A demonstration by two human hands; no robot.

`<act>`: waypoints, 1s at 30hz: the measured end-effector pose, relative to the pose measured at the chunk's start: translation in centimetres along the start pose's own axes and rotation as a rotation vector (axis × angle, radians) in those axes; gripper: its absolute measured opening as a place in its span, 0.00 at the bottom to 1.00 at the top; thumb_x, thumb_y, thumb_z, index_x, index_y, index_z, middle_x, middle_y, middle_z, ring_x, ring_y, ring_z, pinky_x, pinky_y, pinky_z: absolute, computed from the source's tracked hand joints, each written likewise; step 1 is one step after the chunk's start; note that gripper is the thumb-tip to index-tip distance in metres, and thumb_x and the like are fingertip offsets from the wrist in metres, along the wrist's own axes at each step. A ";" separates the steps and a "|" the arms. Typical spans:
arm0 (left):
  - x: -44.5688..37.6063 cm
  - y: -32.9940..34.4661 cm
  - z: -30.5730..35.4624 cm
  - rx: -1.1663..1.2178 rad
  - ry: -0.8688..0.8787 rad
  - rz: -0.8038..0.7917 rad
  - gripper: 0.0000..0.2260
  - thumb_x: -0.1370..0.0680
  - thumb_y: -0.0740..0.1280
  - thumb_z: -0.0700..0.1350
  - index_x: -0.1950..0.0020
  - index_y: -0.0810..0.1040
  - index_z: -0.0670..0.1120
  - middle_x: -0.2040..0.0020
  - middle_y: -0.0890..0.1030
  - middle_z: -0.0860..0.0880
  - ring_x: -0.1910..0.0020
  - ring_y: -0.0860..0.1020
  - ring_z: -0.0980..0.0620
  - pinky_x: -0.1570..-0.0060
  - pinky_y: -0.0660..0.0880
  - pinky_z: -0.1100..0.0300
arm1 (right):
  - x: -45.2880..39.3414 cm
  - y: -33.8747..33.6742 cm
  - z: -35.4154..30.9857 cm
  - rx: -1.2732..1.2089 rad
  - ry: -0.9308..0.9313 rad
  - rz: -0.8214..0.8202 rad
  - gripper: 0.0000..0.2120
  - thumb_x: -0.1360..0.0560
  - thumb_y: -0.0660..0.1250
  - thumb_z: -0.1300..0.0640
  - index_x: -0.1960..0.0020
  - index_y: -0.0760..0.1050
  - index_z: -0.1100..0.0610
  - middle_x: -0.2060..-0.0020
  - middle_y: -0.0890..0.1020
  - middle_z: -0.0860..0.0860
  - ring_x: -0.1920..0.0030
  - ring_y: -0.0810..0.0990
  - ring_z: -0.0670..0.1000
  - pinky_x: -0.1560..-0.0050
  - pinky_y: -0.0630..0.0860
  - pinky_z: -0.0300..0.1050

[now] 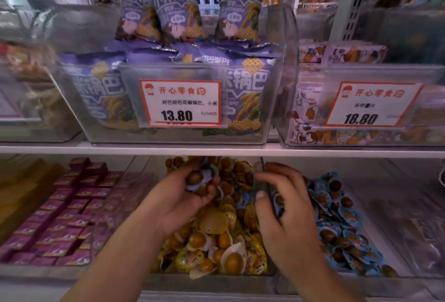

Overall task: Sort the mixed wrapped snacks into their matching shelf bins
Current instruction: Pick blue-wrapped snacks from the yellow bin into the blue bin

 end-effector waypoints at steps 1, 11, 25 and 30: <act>0.8 -0.2 -0.1 0.015 -0.025 -0.018 0.14 0.29 0.68 0.44 0.46 0.79 0.38 0.51 0.81 0.38 0.60 0.80 0.44 0.68 0.78 0.58 | 0.0 0.5 -0.9 -0.076 0.018 0.007 0.11 0.23 0.64 0.55 0.43 0.78 0.47 0.42 0.74 0.39 0.38 0.75 0.41 0.41 0.69 0.28; 4.1 -1.6 -2.9 -0.254 0.370 0.225 0.10 0.22 0.67 0.49 0.56 0.82 0.44 0.64 0.84 0.45 0.66 0.83 0.49 0.67 0.78 0.61 | 1.1 7.7 -5.8 -1.247 1.227 -0.169 0.21 0.21 0.60 0.45 0.50 0.85 0.59 0.50 0.86 0.60 0.49 0.84 0.60 0.46 0.77 0.54; 5.0 -1.8 -3.3 -1.383 1.001 0.111 0.19 0.24 0.67 0.54 0.35 0.69 0.65 0.38 0.75 0.68 0.32 0.68 0.68 0.27 0.66 0.47 | 0.1 7.0 -5.1 -1.283 1.067 -0.184 0.19 0.32 0.70 0.52 0.44 0.84 0.58 0.46 0.85 0.59 0.45 0.85 0.56 0.45 0.79 0.52; 5.3 0.0 -4.8 -1.550 0.966 -0.141 0.32 0.22 0.57 0.62 0.20 0.53 0.54 0.21 0.57 0.61 0.21 0.52 0.59 0.22 0.48 0.51 | 0.1 2.7 -3.2 -1.001 0.905 -0.224 0.09 0.24 0.68 0.62 0.47 0.84 0.57 0.52 0.86 0.57 0.59 0.85 0.49 0.62 0.80 0.42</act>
Point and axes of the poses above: each hand's wrist, its own x-axis away from the middle knuckle, its own y-axis out of the palm, z = x × y, the point moved 1 cm from there along -x, towards the middle knuckle
